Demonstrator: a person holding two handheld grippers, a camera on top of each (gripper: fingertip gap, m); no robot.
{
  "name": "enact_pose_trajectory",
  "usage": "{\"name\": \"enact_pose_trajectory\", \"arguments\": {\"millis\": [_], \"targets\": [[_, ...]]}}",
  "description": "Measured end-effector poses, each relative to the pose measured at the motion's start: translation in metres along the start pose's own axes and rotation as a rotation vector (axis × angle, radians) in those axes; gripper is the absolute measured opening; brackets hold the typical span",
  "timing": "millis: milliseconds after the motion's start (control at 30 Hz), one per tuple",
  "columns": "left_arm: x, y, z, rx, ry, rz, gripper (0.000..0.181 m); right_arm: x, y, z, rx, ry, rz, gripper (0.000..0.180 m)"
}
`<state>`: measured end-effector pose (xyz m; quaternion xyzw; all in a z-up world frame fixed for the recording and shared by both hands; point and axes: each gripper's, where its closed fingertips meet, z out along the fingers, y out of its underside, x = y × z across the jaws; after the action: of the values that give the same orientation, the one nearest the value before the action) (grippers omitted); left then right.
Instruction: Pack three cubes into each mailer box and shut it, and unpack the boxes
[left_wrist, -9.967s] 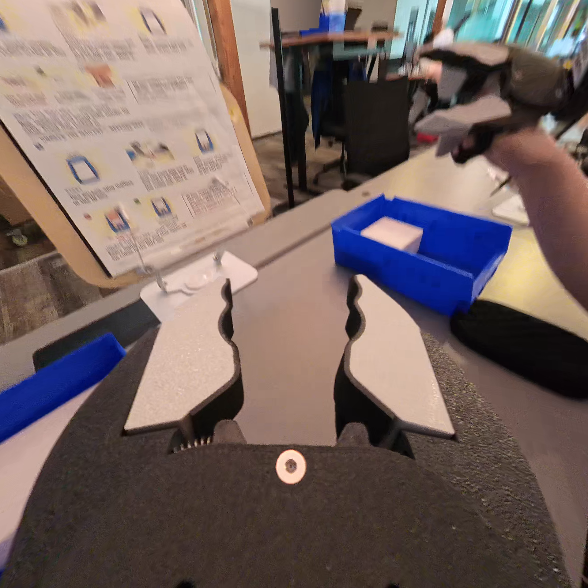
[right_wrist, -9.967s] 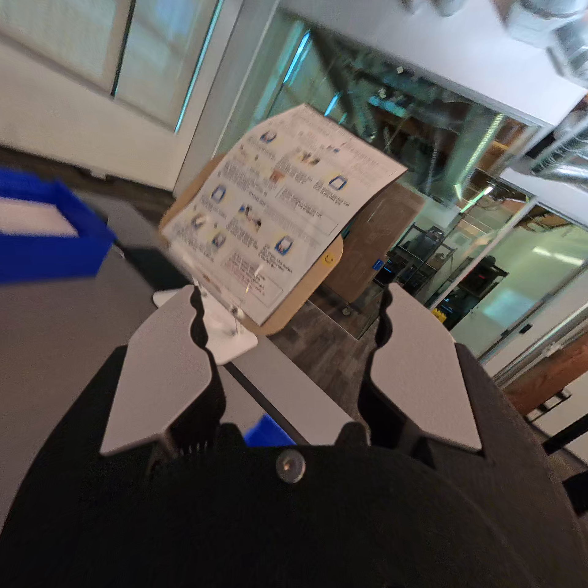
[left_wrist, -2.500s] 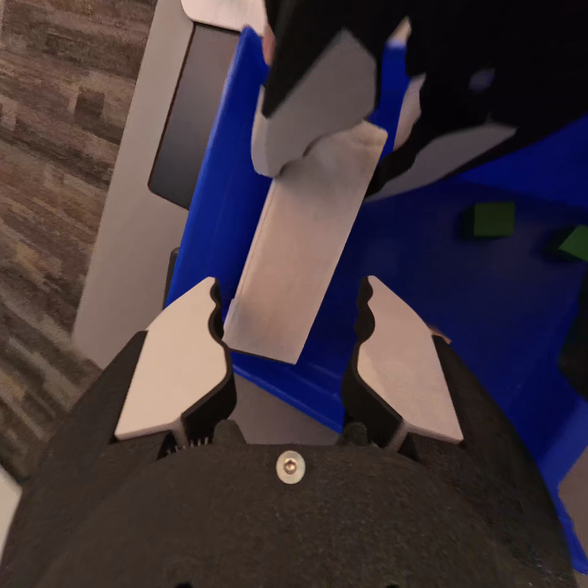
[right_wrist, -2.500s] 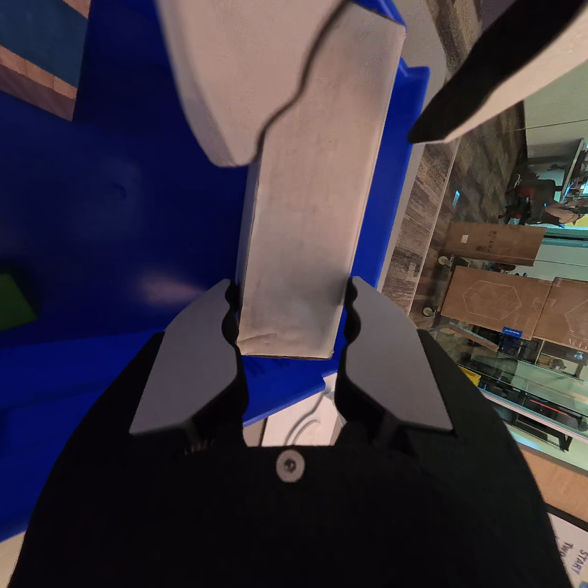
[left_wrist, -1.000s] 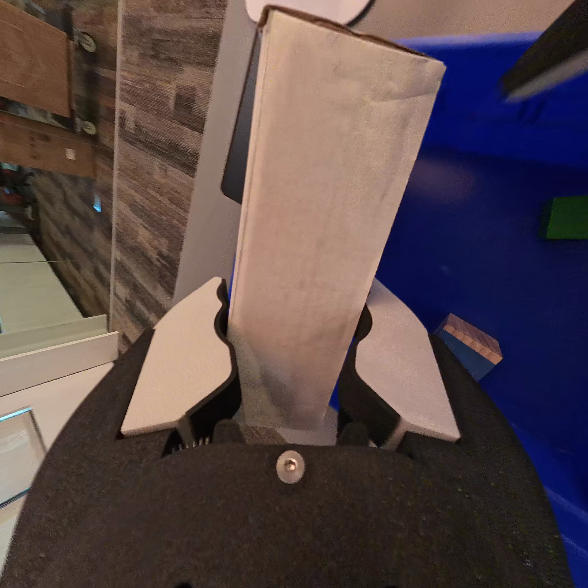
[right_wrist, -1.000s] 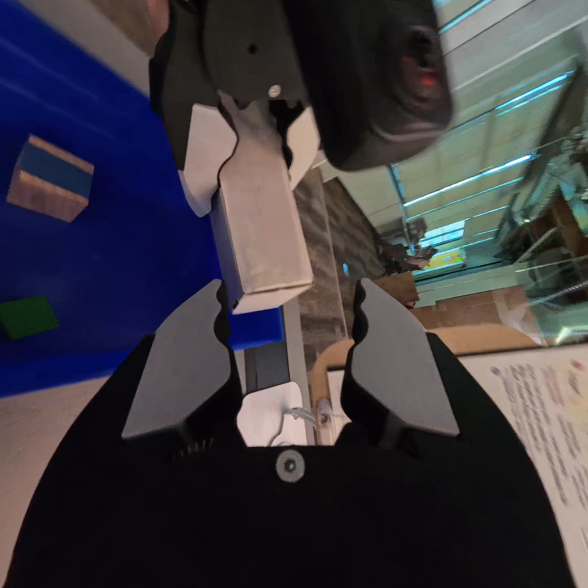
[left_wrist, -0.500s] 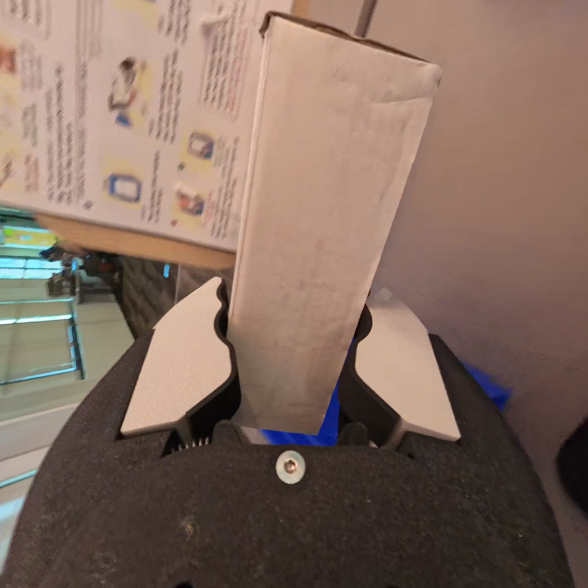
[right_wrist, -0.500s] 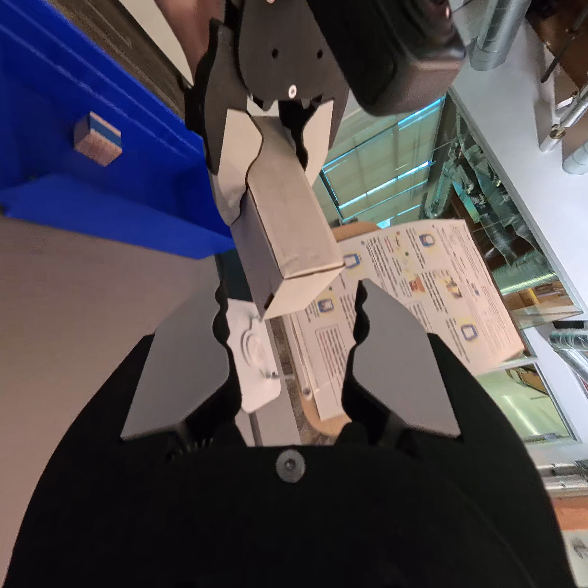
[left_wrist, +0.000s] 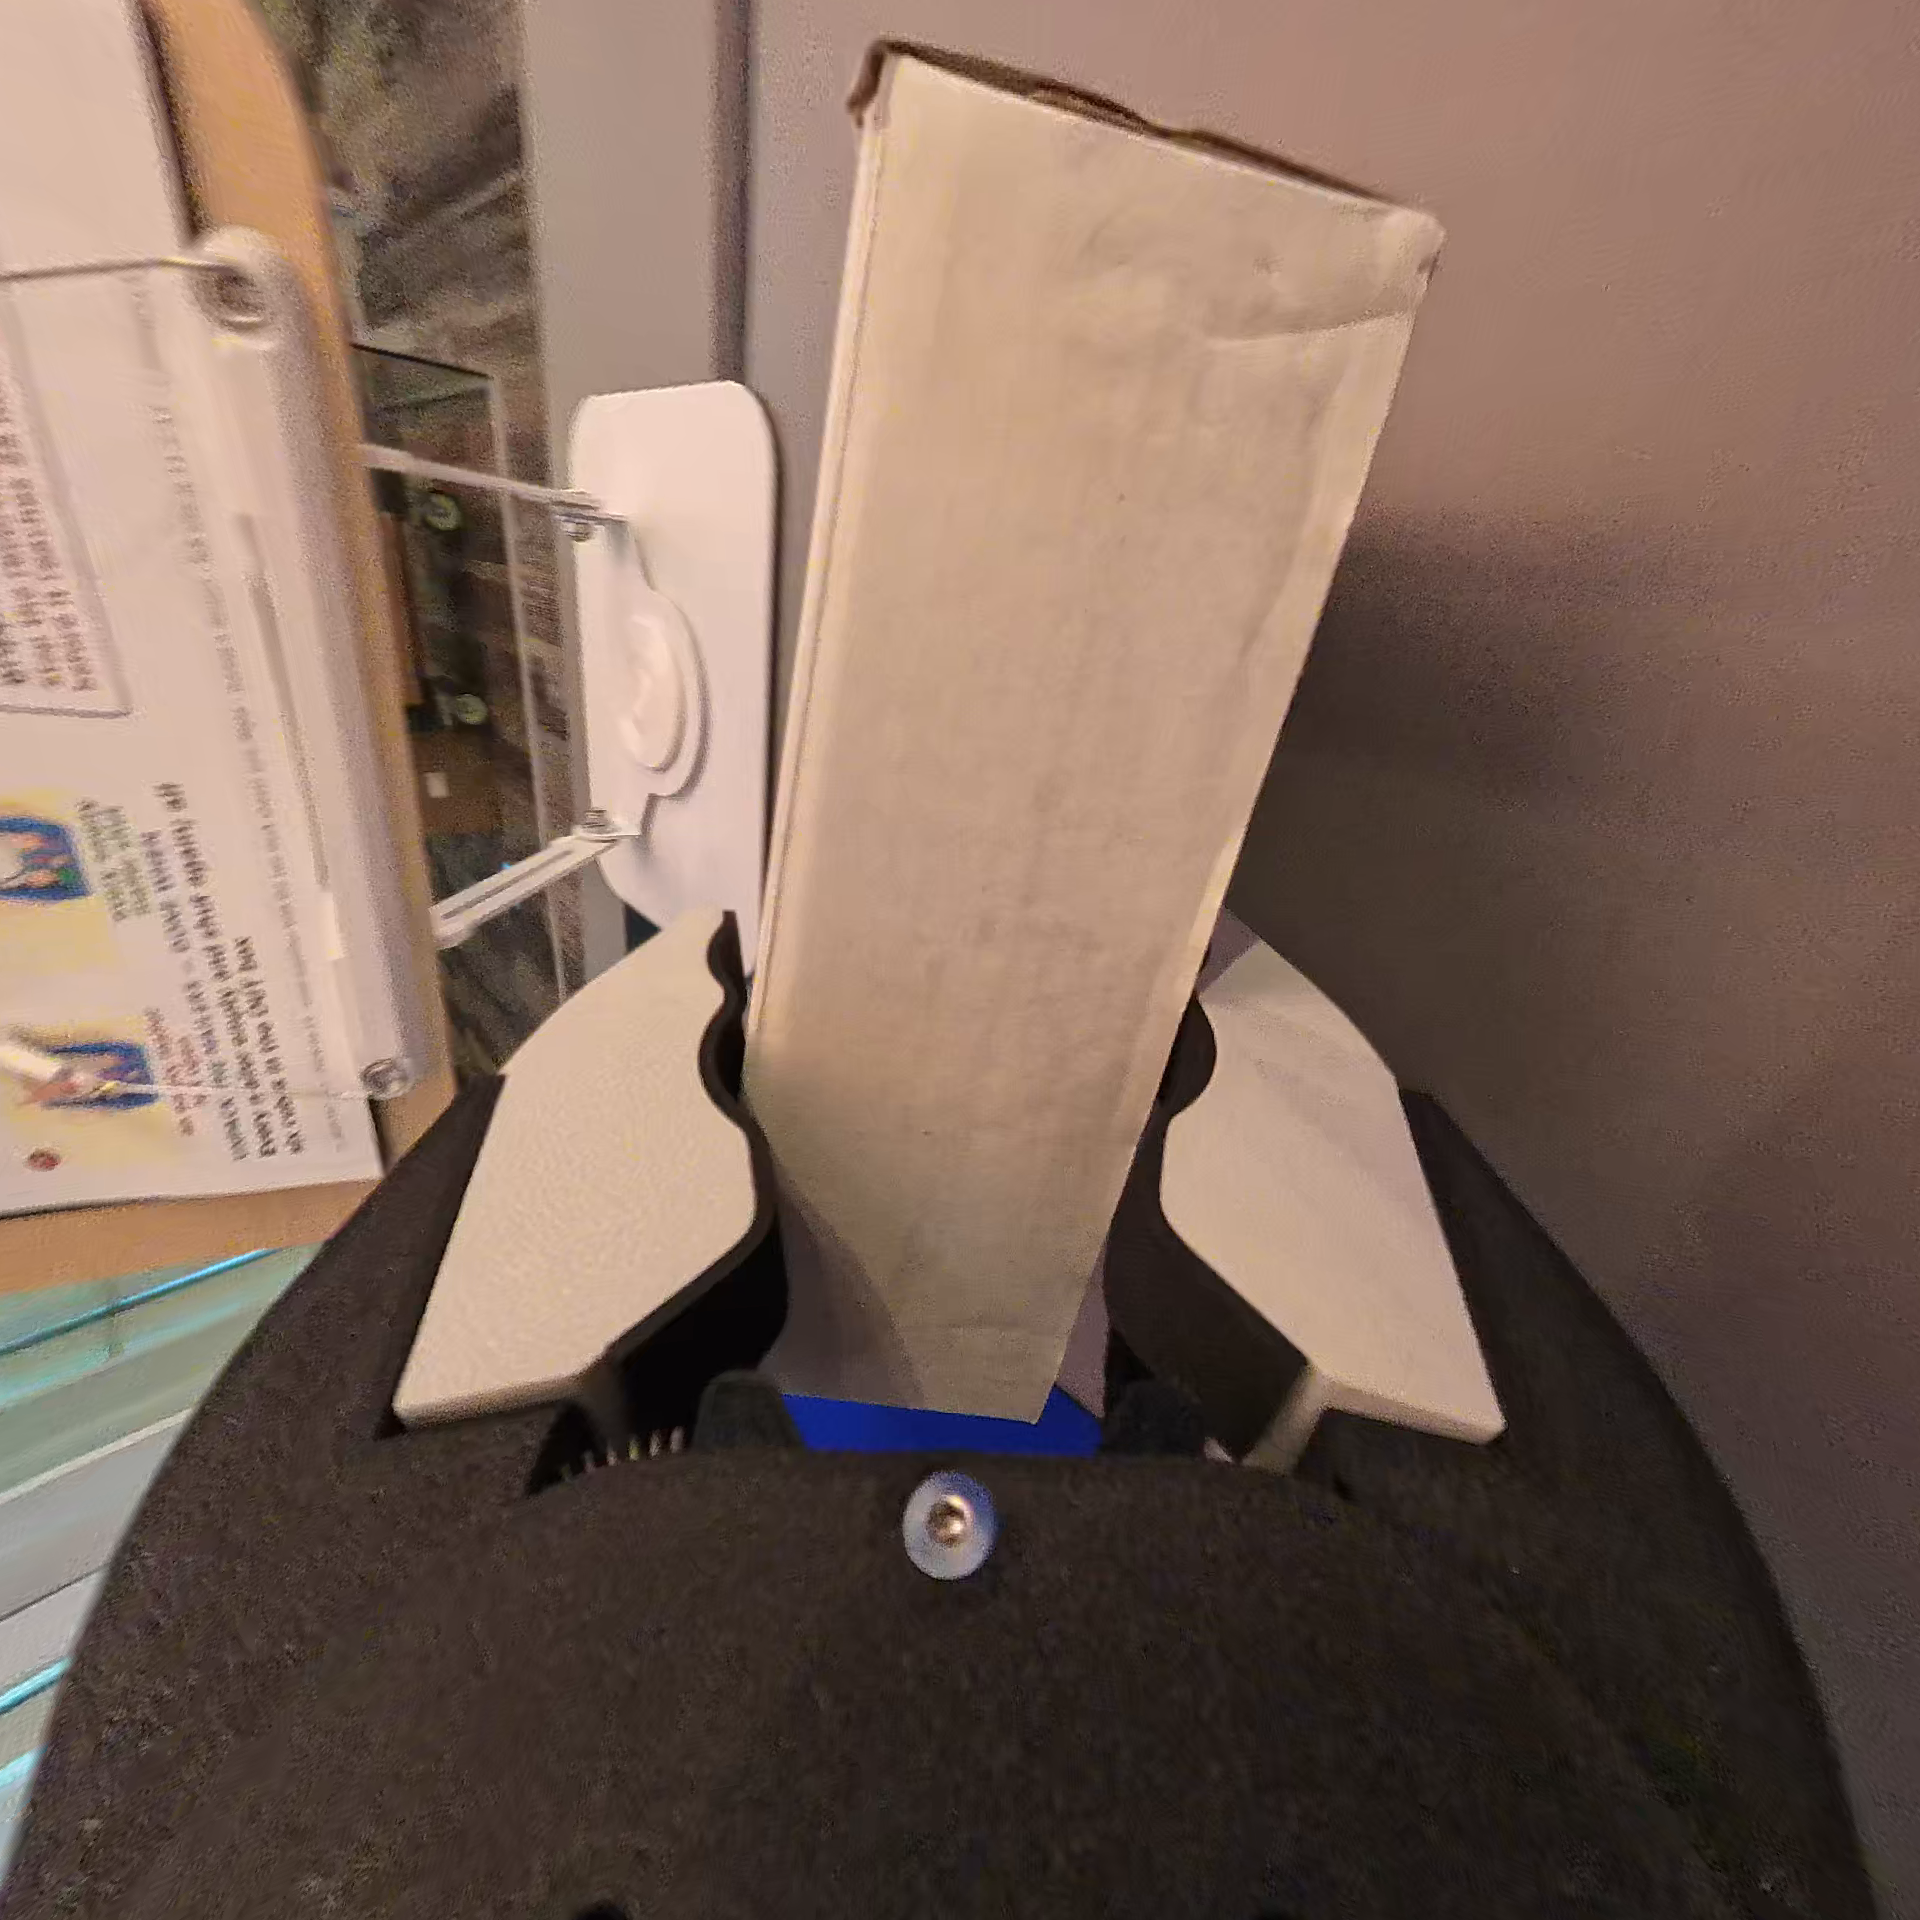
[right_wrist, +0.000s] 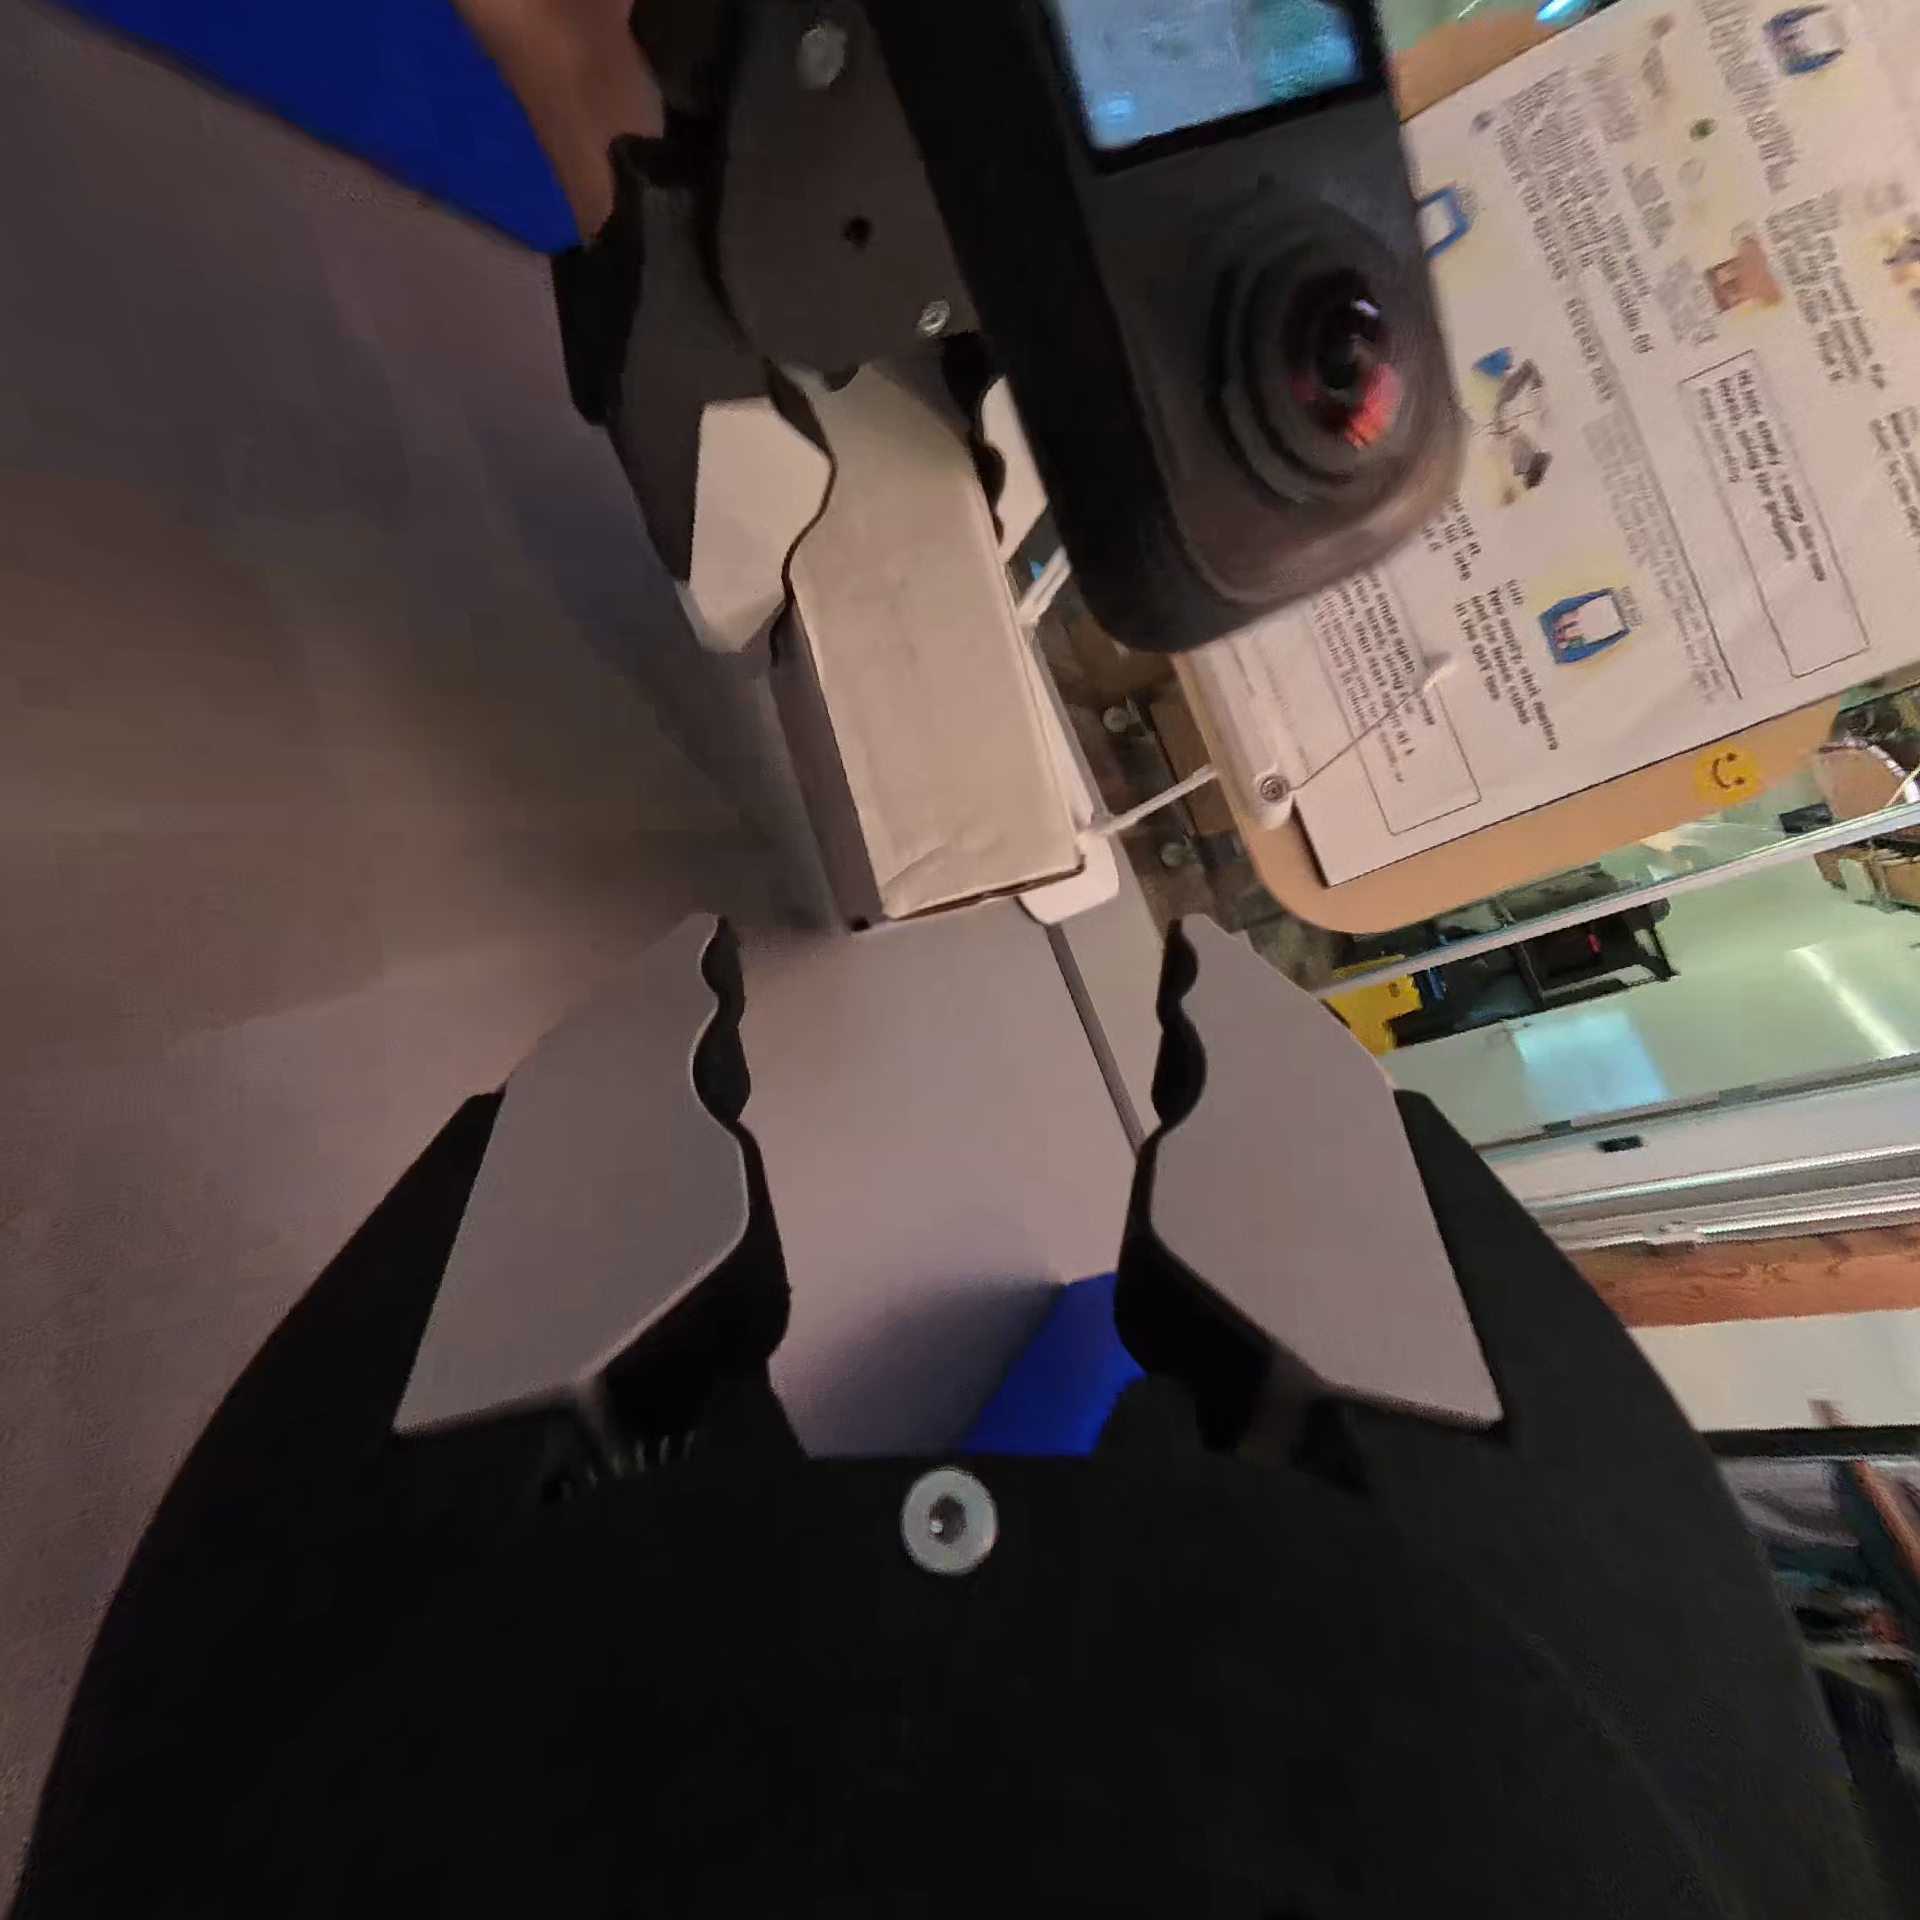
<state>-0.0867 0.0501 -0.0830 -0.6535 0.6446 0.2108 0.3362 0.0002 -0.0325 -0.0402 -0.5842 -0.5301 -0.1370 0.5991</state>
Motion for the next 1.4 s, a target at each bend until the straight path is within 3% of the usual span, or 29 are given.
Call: {"name": "enact_pose_trajectory", "arguments": {"millis": [133,400,600,733,867,1000,1133,1400], "targets": [[0.011,0.004,0.004,-0.057,0.084,0.024,0.077,0.001,-0.004,-0.003,-0.047,0.043,-0.112,0.078],[0.037,0.015,-0.018,-0.087,0.487,-0.046,0.077,-0.033,-0.014,0.010,0.064,-0.250,0.399,0.088],[0.060,0.021,-0.039,-0.183,0.830,-0.166,0.078,-0.040,-0.012,0.034,0.150,-0.324,0.553,0.094],[0.061,0.017,-0.039,-0.123,0.820,-0.123,0.077,-0.049,-0.003,0.050,0.115,-0.315,0.514,0.095],[0.063,0.015,-0.041,-0.062,0.804,-0.065,0.078,-0.054,-0.006,0.062,0.079,-0.368,0.602,0.099],[0.067,0.016,-0.040,-0.033,0.782,-0.019,0.076,-0.083,0.000,0.073,-0.007,-0.555,0.608,0.097],[0.072,0.015,-0.036,-0.031,0.753,0.016,0.080,-0.086,-0.003,0.074,0.029,-0.603,0.602,0.093],[0.030,0.003,-0.072,0.209,0.611,-0.132,0.092,-0.085,-0.003,0.069,0.057,-0.595,0.583,0.093]]}}
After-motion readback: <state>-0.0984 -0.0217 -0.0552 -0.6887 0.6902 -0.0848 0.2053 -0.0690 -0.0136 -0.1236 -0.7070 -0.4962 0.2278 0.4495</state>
